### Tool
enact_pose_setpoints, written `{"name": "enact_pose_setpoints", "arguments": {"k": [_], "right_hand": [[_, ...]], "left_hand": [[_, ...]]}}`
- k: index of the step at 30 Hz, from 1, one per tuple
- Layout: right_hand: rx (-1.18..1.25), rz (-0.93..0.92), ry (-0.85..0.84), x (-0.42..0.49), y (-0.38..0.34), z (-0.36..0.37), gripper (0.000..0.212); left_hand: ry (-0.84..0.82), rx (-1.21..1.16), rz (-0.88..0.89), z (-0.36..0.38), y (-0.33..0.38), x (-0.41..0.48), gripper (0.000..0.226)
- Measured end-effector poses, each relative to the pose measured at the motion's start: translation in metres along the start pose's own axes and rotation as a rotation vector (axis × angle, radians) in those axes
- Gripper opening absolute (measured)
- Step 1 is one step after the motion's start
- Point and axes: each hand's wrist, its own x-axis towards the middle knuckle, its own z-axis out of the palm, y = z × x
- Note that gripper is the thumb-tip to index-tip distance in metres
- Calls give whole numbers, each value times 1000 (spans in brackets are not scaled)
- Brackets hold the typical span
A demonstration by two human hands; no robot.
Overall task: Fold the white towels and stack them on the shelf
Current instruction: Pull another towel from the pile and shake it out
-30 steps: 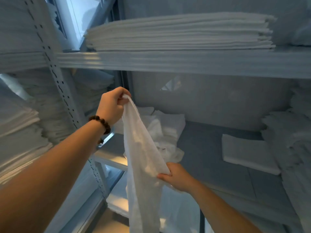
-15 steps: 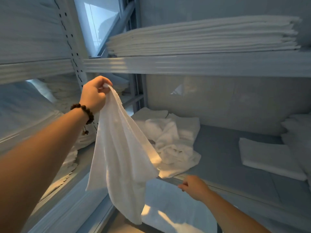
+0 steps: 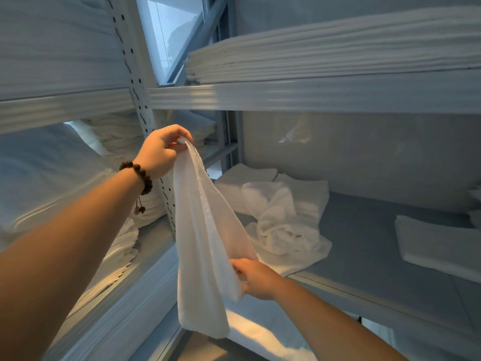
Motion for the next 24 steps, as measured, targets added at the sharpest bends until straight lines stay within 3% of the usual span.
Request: {"name": "enact_pose_setpoints", "arguments": {"k": [6,11,16,20,24], "right_hand": [[-208,185,-23,-14,26,-1,63],[-397,289,-120,-43,62,-24,46],[-380,365,26,-68,83,-52,37],[-385,489,151,-85,98,-81,15],[-349,435,262,-108,110,-113,10]], "left_hand": [[96,-16,-59,-25,-20,-4,29],[207,26,-100,-35,-37,-8,18],[217,133,-154,-29,-51,-16,15],[213,181,-230,-16,-68,-28,14],[206,194,-313,0,-92,-42,13]]}}
